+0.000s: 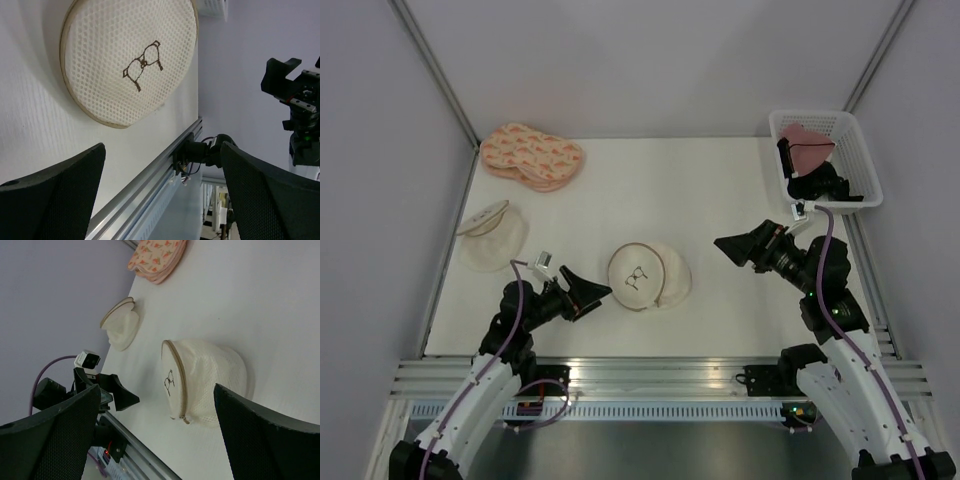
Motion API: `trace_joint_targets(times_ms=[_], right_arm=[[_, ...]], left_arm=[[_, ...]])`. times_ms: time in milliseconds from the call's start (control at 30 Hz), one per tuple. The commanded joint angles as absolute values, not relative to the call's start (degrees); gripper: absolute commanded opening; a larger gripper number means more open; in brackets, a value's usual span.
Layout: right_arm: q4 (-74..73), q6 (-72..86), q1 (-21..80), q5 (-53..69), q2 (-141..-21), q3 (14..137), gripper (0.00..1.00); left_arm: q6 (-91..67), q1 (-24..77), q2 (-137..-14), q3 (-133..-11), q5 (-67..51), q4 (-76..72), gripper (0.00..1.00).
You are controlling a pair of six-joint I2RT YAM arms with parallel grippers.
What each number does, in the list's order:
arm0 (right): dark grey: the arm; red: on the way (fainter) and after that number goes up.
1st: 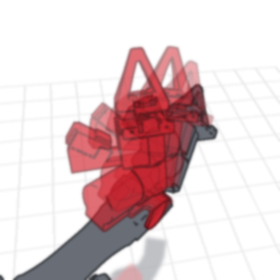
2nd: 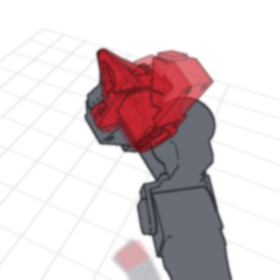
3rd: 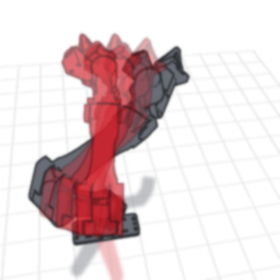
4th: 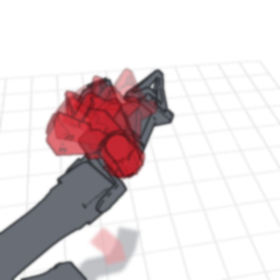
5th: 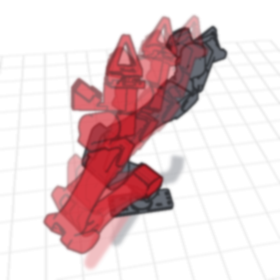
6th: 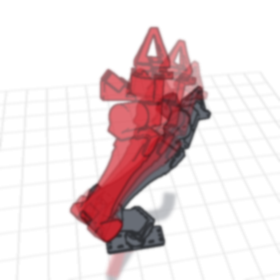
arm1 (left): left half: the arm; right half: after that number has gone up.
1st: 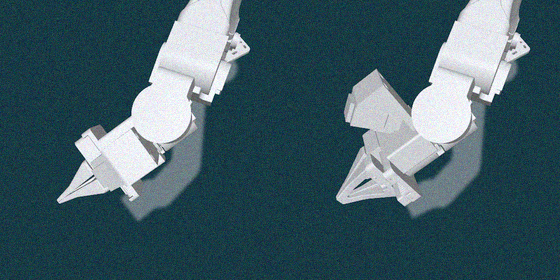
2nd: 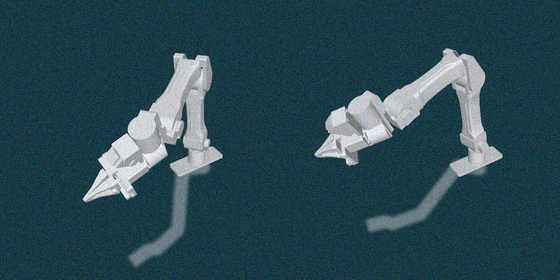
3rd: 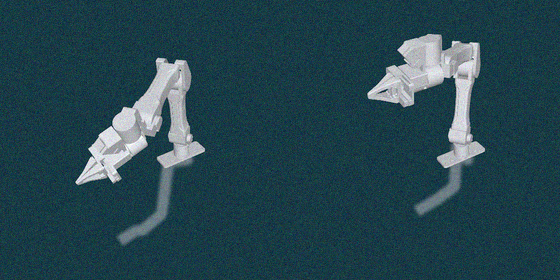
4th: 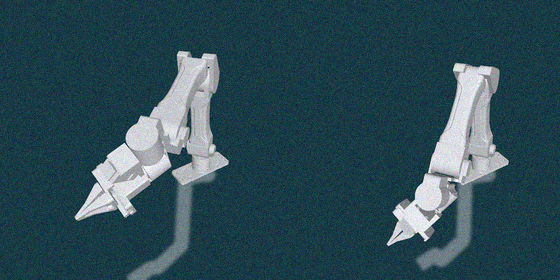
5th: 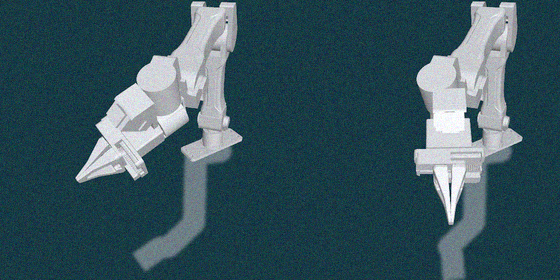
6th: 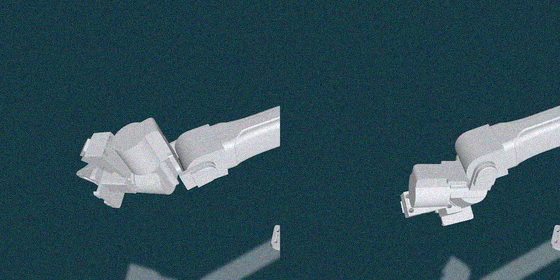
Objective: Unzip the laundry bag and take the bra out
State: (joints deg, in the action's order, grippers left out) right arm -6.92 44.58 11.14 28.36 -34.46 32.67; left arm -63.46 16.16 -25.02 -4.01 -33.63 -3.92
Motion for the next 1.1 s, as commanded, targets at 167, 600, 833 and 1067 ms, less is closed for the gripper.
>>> trace_joint_targets(times_ms=[167,600,833,1067], right_arm=[[-8.35,40.17,11.25,24.43,-32.6,33.22,0.98],[-13.27,34.46,11.69,21.62,-36.04,33.57,0.98],[-14.85,33.05,11.69,20.57,-35.86,33.66,0.98],[-15.47,32.61,11.69,20.39,-36.56,32.43,0.98]], left_arm=[[-80.76,24.95,-21.79,-0.53,-12.78,-7.56,0.99],[-92.2,45.96,-59.4,-13.26,6.4,-19.59,1.0],[-96.5,48.95,-69.42,-16.26,10.98,-21.35,1.0],[-99.4,49.04,-76.19,-16.79,10.99,-25.22,0.98]])
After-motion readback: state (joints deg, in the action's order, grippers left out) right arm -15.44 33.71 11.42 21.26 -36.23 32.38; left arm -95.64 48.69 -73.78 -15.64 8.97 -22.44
